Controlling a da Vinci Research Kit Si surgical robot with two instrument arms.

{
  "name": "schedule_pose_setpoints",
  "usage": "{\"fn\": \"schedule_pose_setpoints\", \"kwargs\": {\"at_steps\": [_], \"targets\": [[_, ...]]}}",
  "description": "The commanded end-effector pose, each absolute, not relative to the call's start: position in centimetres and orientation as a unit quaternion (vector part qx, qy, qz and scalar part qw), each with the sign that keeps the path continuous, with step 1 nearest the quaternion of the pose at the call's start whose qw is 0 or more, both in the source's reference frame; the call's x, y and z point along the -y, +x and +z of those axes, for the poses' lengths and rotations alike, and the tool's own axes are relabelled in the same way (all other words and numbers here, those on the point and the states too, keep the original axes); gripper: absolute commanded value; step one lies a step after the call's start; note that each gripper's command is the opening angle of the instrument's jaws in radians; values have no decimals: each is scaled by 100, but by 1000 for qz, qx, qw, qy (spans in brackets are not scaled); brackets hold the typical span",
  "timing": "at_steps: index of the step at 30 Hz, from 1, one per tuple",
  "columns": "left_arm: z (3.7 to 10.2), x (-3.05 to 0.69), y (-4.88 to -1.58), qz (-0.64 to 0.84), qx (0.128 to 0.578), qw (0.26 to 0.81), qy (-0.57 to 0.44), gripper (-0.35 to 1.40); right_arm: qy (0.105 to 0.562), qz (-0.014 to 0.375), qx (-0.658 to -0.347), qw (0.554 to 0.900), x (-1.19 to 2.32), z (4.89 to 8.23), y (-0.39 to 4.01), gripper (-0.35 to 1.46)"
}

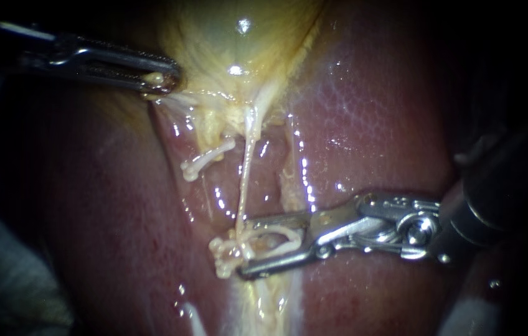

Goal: Clipping first clip right tube

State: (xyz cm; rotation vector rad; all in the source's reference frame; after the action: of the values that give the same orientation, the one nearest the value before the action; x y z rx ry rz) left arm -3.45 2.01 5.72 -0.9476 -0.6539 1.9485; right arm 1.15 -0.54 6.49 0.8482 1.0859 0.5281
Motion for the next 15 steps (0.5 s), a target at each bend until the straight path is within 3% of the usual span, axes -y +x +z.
{"fn": "schedule_pose_setpoints", "kwargs": {"at_steps": [1,15], "targets": [[572,-201,-345,779,262,425,-379,-35,387,240,-495,740,54,647,114,50],[572,-201,-344,779,262,425,-379,-35,404,238,-494,732,29,611,71,50]]}}
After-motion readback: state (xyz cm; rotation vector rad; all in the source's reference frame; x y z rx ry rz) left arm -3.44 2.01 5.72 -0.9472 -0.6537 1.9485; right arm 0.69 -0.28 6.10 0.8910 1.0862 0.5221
